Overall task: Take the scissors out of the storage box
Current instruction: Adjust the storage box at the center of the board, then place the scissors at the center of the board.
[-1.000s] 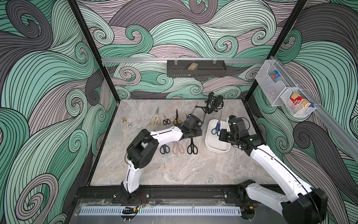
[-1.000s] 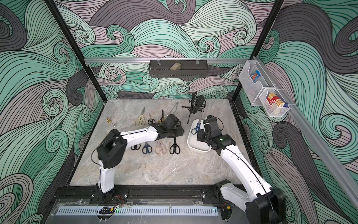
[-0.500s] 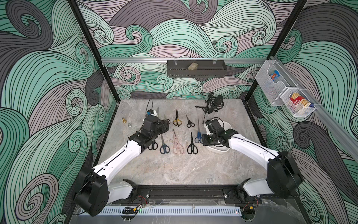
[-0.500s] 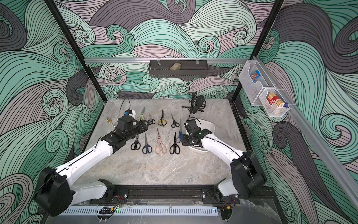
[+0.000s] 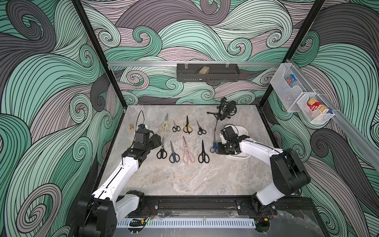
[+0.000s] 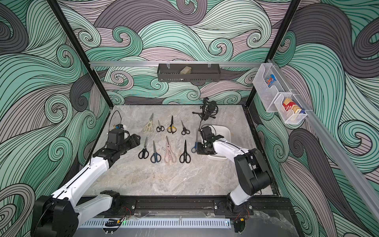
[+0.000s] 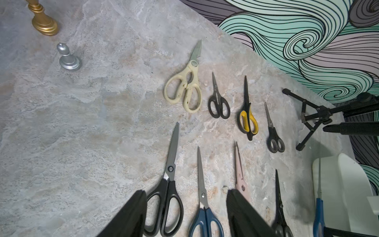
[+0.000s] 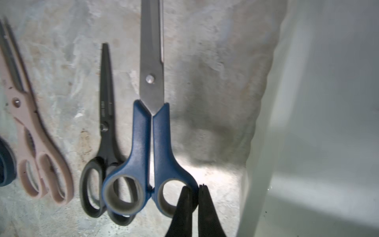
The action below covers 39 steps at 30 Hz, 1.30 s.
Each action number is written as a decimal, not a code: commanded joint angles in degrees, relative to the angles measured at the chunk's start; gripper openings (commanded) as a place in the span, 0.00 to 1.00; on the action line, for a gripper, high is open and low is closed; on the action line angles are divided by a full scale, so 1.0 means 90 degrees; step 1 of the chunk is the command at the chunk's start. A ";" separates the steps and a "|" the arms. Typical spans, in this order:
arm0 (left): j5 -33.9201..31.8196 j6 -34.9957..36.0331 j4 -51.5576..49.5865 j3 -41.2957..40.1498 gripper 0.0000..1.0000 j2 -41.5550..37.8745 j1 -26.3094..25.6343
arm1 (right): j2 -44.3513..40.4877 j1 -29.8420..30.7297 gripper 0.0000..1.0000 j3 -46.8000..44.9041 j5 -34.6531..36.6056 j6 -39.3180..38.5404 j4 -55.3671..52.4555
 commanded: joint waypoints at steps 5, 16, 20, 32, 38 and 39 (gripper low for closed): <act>0.0438 0.0389 -0.0113 0.0204 0.65 0.0187 0.0197 | -0.0312 -0.0169 0.00 -0.0247 0.0042 -0.0552 -0.0299; 0.1263 0.0465 0.0253 0.0216 0.66 0.0430 0.1033 | 0.0064 0.0230 0.00 -0.0066 0.0454 -0.0739 -0.0700; 0.1277 0.0588 0.0215 0.0268 0.66 0.0383 0.1270 | 0.0376 0.0421 0.00 0.0006 0.0665 -0.0632 -0.0741; 0.0778 0.1476 0.0993 -0.0133 0.66 0.0074 0.1407 | 0.0191 0.0539 0.48 0.0358 0.0871 -0.0436 -0.0828; 0.0697 0.1863 0.2300 -0.0470 0.66 0.0370 0.1534 | -0.0598 0.0366 0.60 0.0922 0.1327 -0.0396 -0.0618; 0.0663 0.1899 0.2557 -0.0543 0.66 0.0461 0.1587 | -0.0704 0.0288 0.60 0.0976 0.1443 -0.0446 -0.0450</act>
